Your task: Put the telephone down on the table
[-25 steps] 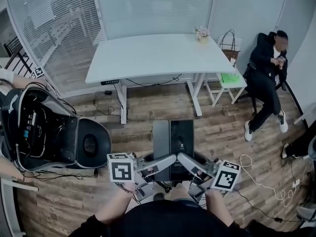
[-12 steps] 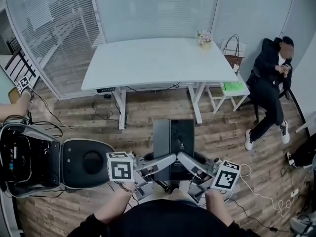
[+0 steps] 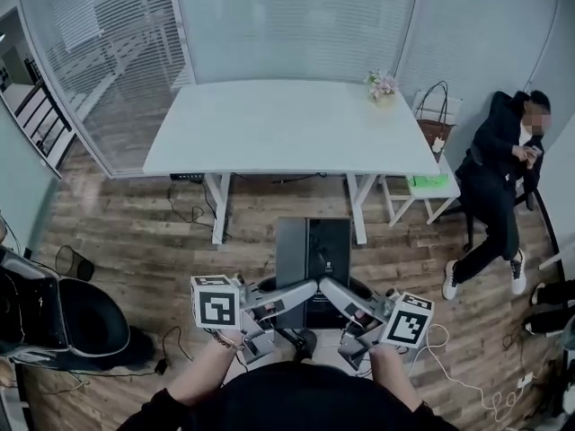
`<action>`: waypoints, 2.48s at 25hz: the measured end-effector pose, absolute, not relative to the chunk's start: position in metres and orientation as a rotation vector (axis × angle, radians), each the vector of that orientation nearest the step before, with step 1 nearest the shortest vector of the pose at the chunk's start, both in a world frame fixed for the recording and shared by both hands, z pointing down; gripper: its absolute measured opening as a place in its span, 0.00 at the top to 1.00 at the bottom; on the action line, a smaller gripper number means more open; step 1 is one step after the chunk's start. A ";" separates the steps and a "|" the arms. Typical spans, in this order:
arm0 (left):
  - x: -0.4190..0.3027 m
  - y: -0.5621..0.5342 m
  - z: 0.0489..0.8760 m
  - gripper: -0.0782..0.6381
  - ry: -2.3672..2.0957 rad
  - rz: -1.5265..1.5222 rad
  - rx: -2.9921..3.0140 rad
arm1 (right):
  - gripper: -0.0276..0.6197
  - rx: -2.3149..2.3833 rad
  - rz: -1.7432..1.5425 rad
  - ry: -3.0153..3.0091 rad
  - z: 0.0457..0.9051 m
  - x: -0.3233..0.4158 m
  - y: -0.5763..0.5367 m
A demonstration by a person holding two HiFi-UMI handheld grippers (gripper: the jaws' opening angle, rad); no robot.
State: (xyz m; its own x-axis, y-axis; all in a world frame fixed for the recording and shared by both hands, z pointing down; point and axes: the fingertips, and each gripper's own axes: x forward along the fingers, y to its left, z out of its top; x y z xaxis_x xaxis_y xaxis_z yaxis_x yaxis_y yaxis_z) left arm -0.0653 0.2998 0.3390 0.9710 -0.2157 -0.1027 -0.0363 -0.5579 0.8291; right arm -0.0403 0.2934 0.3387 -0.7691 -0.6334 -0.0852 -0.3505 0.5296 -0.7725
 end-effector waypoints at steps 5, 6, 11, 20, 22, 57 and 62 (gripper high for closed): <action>-0.040 0.271 0.336 0.62 -0.198 -0.251 2.160 | 0.67 -0.785 -1.114 2.439 0.335 -0.015 0.264; -0.034 0.265 0.336 0.62 -0.204 -0.251 2.159 | 0.67 -0.780 -1.120 2.439 0.336 -0.010 0.259; -0.015 0.246 0.343 0.62 -0.225 -0.241 2.151 | 0.67 -0.759 -1.143 2.433 0.343 0.010 0.239; -0.013 0.233 0.349 0.62 -0.234 -0.229 2.144 | 0.67 -0.744 -1.162 2.419 0.350 0.011 0.226; -0.014 0.231 0.349 0.62 -0.230 -0.227 2.147 | 0.67 -0.744 -1.160 2.417 0.349 0.010 0.224; -0.012 0.192 0.360 0.62 -0.261 -0.229 2.155 | 0.67 -0.703 -1.170 2.462 0.359 0.011 0.185; -0.013 0.161 0.362 0.62 -0.259 -0.232 2.156 | 0.67 -0.702 -1.172 2.470 0.362 0.010 0.154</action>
